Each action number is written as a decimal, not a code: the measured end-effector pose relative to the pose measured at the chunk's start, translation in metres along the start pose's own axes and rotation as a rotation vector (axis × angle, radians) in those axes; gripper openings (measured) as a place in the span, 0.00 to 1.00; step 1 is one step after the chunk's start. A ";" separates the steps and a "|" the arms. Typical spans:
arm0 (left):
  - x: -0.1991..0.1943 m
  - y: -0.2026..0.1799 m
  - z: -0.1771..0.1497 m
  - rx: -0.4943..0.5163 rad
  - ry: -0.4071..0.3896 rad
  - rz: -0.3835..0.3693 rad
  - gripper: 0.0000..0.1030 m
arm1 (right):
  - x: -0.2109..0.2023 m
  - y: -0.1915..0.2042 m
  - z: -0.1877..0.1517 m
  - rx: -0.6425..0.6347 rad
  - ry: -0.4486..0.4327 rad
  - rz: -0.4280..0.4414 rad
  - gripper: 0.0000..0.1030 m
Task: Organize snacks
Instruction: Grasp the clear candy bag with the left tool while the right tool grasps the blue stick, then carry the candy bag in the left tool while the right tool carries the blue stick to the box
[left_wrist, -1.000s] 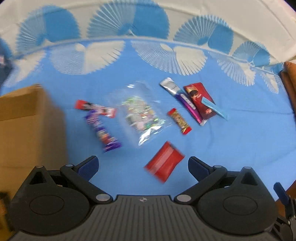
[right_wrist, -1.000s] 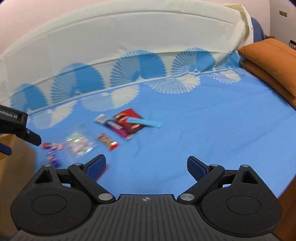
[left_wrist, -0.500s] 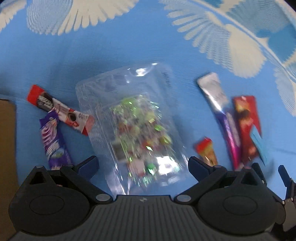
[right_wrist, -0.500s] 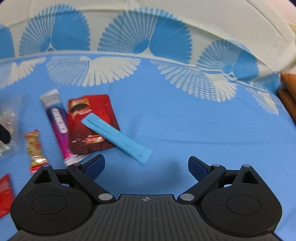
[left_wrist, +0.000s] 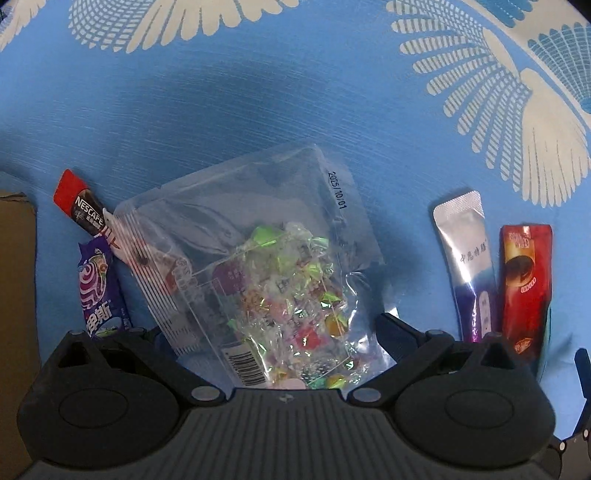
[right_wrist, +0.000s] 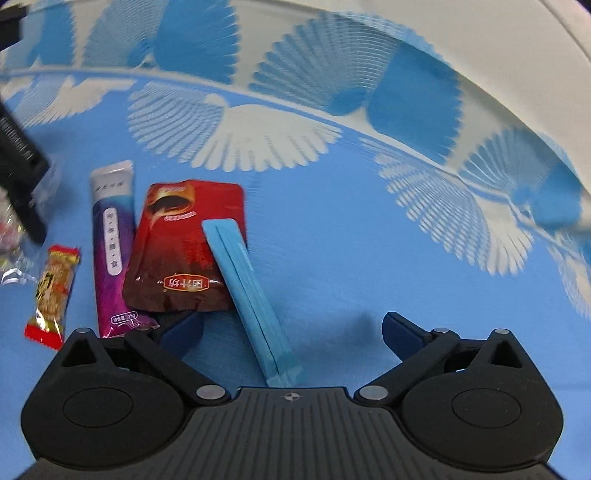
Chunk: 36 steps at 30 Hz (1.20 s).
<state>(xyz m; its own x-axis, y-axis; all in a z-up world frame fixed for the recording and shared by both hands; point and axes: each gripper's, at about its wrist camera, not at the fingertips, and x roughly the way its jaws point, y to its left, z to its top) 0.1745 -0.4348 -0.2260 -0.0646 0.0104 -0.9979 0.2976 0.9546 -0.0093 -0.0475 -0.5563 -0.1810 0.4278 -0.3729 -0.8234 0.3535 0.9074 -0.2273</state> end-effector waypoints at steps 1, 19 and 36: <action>-0.001 0.001 -0.001 0.000 -0.013 -0.006 0.99 | 0.002 -0.001 0.002 -0.008 0.001 0.015 0.99; -0.109 0.057 -0.105 0.235 -0.298 -0.241 0.05 | -0.128 0.043 -0.091 0.413 -0.078 -0.088 0.04; -0.246 0.218 -0.241 0.226 -0.422 -0.349 0.04 | -0.302 0.138 -0.060 0.506 -0.262 0.041 0.04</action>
<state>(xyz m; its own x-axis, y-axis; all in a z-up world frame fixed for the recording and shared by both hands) 0.0261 -0.1572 0.0334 0.1753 -0.4565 -0.8723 0.5256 0.7926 -0.3092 -0.1779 -0.3072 0.0050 0.6189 -0.4333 -0.6552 0.6588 0.7406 0.1325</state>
